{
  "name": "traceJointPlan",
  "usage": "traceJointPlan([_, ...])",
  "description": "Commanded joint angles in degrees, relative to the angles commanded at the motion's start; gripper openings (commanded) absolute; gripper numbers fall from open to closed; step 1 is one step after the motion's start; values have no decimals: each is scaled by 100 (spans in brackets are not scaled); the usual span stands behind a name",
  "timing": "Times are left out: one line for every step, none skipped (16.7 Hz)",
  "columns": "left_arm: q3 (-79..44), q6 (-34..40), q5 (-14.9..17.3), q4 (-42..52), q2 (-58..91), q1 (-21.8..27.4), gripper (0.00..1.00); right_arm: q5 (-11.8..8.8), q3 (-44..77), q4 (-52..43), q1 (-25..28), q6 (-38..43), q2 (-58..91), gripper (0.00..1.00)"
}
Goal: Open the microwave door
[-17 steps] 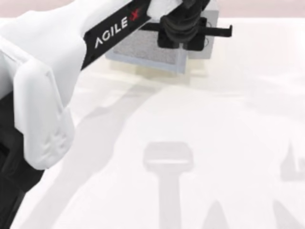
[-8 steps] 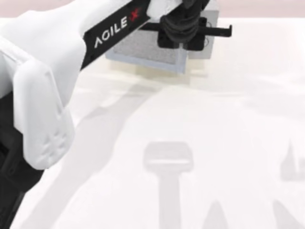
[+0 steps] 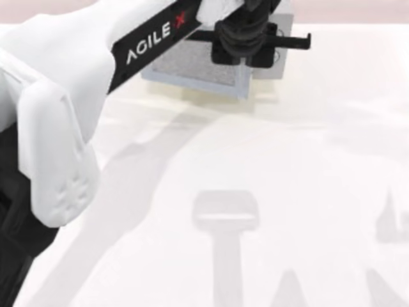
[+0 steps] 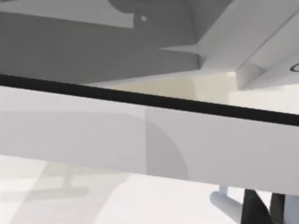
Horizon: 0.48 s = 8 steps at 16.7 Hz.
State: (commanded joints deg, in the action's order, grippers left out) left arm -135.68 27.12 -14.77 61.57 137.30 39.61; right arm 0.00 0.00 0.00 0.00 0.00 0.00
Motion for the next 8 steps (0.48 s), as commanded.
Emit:
traceJointPlan([0,0,0,0,0,0,0,0,0,0,0,0,0,100])
traceJointPlan([0,0,0,0,0,0,0,0,0,0,0,0,0,100])
traceJointPlan([0,0,0,0,0,0,0,0,0,0,0,0,0,100])
traceJointPlan([1,19,27,-5,22,45,0,0,0,0,0,0,0,100])
traceJointPlan([20,6,27,-21,5,45,0,0,0,0,0,0,0,100])
traceJointPlan([99,-41,31,-81,-64,36,0,0,0,0,0,0,0,100])
traceJointPlan([237,-107,48,-167,-169,16,0,0,0,0,0,0,0,100])
traceJointPlan([434,-183,79,-265,-288,-7,0,0,0,0,0,0,0,100])
